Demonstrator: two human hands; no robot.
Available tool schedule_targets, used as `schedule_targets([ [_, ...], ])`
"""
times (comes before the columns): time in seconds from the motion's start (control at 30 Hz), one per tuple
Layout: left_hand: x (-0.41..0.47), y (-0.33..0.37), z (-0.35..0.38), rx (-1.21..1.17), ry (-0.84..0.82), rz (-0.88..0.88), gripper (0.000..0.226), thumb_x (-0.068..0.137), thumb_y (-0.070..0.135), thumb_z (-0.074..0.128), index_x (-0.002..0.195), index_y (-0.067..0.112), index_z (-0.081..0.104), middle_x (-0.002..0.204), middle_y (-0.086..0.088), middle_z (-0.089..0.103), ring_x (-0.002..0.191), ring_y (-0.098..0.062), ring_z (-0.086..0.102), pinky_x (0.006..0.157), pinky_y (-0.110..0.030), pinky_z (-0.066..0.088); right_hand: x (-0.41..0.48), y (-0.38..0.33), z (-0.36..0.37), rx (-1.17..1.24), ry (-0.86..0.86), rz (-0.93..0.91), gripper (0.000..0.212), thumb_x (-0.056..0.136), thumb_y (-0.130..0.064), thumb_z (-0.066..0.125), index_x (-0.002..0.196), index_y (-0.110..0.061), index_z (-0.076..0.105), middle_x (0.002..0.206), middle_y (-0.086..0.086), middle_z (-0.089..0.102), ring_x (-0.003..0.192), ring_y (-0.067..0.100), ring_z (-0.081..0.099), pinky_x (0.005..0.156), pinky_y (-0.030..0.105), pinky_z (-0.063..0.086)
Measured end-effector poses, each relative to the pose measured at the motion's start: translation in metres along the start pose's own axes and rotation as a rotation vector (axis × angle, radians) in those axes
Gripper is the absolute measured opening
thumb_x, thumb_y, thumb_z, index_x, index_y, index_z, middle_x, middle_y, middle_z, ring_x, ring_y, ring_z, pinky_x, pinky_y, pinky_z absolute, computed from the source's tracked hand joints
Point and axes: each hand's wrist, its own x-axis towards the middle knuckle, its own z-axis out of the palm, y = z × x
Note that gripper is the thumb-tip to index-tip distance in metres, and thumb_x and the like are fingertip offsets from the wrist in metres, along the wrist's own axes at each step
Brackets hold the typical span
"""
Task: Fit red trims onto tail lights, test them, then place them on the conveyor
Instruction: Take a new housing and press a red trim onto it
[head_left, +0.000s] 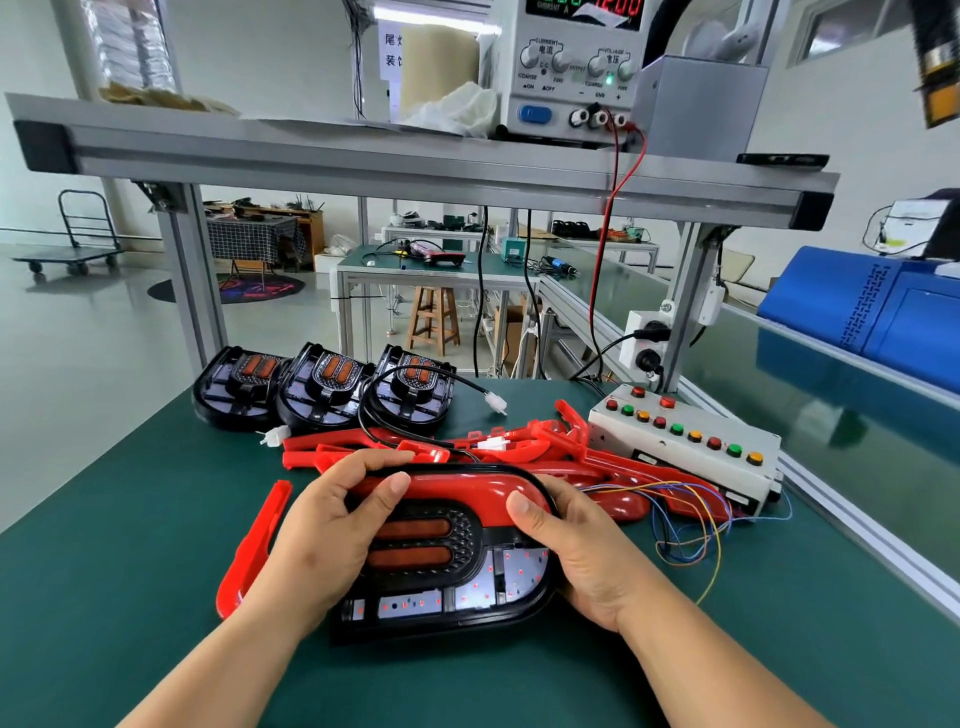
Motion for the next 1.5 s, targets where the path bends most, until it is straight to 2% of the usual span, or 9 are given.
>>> schedule_targets([
  [0.17, 0.0, 0.004, 0.007, -0.262, -0.031, -0.146, 0.032, 0.076, 0.035, 0.067, 0.108, 0.037, 0.062, 0.097, -0.012, 0.075, 0.083, -0.039, 0.073, 0.061, -0.049, 0.06, 0.002, 0.001, -0.002, 0.041, 0.033, 0.009, 0.051, 0.07, -0.023, 0.076, 0.115, -0.003, 0.064, 0.113, 0.02, 0.07, 0.098, 0.029, 0.069, 0.089, 0.037, 0.056],
  [0.5, -0.006, 0.005, 0.008, -0.28, -0.011, -0.072, 0.016, 0.079, 0.036, 0.065, 0.09, 0.025, 0.058, 0.091, -0.018, 0.072, 0.079, -0.047, 0.071, 0.06, -0.057, 0.058, -0.002, -0.005, 0.003, 0.073, 0.014, -0.039, 0.02, 0.069, -0.019, 0.077, 0.088, -0.021, 0.075, 0.097, 0.009, 0.075, 0.085, 0.022, 0.072, 0.071, 0.028, 0.057],
  [0.77, -0.004, 0.012, 0.008, -0.274, -0.018, -0.205, 0.023, 0.079, 0.033, 0.063, 0.099, 0.021, 0.059, 0.086, -0.014, 0.075, 0.081, -0.039, 0.074, 0.057, -0.045, 0.06, -0.002, -0.004, 0.004, 0.002, 0.042, -0.005, 0.054, 0.066, -0.028, 0.079, 0.114, -0.007, 0.064, 0.109, 0.014, 0.073, 0.098, 0.027, 0.071, 0.081, 0.031, 0.057],
  [1.07, -0.007, 0.019, 0.007, -0.242, -0.082, -0.235, 0.029, 0.085, 0.036, 0.056, 0.113, 0.029, 0.055, 0.097, -0.014, 0.075, 0.084, -0.033, 0.074, 0.06, -0.039, 0.061, 0.002, -0.001, -0.002, 0.045, 0.023, 0.055, 0.053, 0.079, -0.027, 0.07, 0.124, 0.0, 0.06, 0.118, 0.021, 0.068, 0.113, 0.038, 0.064, 0.102, 0.047, 0.049],
  [1.2, 0.002, 0.022, -0.009, 0.165, 0.04, -0.061, 0.023, 0.089, 0.043, 0.054, 0.112, 0.046, 0.055, 0.113, 0.01, 0.068, 0.101, 0.005, 0.063, 0.083, -0.015, 0.048, 0.003, 0.0, -0.002, 0.069, 0.053, 0.063, 0.049, 0.074, -0.031, 0.071, 0.112, 0.0, 0.067, 0.113, 0.023, 0.07, 0.106, 0.036, 0.067, 0.098, 0.046, 0.052],
  [1.27, 0.009, 0.028, -0.034, 0.414, 0.257, 0.031, 0.017, 0.094, 0.029, 0.06, 0.103, 0.044, 0.059, 0.102, 0.018, 0.066, 0.094, 0.0, 0.063, 0.077, -0.017, 0.043, 0.003, 0.001, -0.001, 0.072, 0.064, 0.069, 0.046, 0.072, -0.033, 0.073, 0.106, -0.002, 0.07, 0.11, 0.023, 0.071, 0.103, 0.036, 0.068, 0.097, 0.047, 0.052],
  [1.33, 0.013, 0.027, -0.062, 0.667, 0.372, -0.113, 0.018, 0.091, 0.028, 0.066, 0.108, 0.032, 0.061, 0.101, 0.007, 0.068, 0.1, -0.019, 0.063, 0.082, -0.031, 0.045, 0.004, 0.002, -0.001, 0.078, 0.075, 0.073, 0.046, 0.072, -0.035, 0.072, 0.104, -0.004, 0.07, 0.11, 0.022, 0.071, 0.104, 0.037, 0.067, 0.1, 0.05, 0.049],
  [1.43, 0.01, 0.021, -0.084, 0.945, 0.205, -0.552, 0.063, 0.083, 0.045, 0.072, 0.133, 0.015, 0.05, 0.129, -0.014, 0.057, 0.117, -0.033, 0.054, 0.097, -0.04, 0.045, 0.005, 0.001, -0.001, 0.092, 0.094, 0.084, 0.056, 0.074, -0.038, 0.071, 0.115, -0.001, 0.065, 0.113, 0.022, 0.07, 0.108, 0.038, 0.066, 0.104, 0.054, 0.046],
  [1.5, 0.007, 0.022, -0.081, 1.012, 0.107, -0.65, 0.079, 0.077, 0.052, 0.076, 0.138, 0.012, 0.045, 0.134, -0.015, 0.052, 0.121, -0.032, 0.052, 0.098, -0.036, 0.044, 0.005, 0.001, -0.001, 0.094, 0.092, 0.098, 0.062, 0.077, -0.039, 0.069, 0.123, 0.001, 0.06, 0.117, 0.023, 0.068, 0.111, 0.039, 0.064, 0.105, 0.055, 0.044],
])
